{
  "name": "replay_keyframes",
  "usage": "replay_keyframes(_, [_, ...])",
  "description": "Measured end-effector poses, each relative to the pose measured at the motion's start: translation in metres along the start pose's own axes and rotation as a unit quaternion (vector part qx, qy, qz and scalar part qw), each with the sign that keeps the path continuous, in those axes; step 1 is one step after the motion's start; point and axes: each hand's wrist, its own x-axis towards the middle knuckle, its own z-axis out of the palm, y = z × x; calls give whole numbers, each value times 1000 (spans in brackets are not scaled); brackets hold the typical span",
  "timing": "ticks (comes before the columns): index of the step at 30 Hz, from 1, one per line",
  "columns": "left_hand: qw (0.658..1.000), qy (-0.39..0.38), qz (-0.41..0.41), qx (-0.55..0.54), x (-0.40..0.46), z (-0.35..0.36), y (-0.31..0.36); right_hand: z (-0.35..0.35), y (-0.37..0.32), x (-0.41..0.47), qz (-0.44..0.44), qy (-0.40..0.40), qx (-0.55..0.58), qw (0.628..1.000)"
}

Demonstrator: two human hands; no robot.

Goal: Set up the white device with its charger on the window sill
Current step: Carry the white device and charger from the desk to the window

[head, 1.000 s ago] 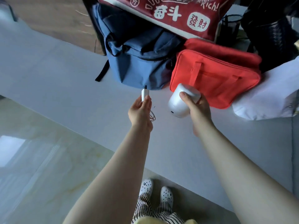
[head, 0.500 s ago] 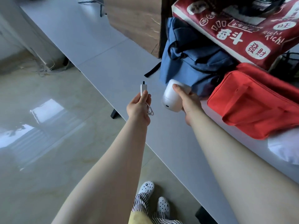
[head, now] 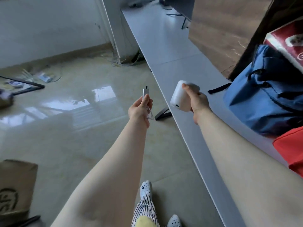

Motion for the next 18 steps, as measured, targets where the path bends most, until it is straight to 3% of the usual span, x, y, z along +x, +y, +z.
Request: replay_keyframes(18, [998, 57, 23, -6, 150, -41, 146, 212, -33, 76, -16, -58, -64, 996])
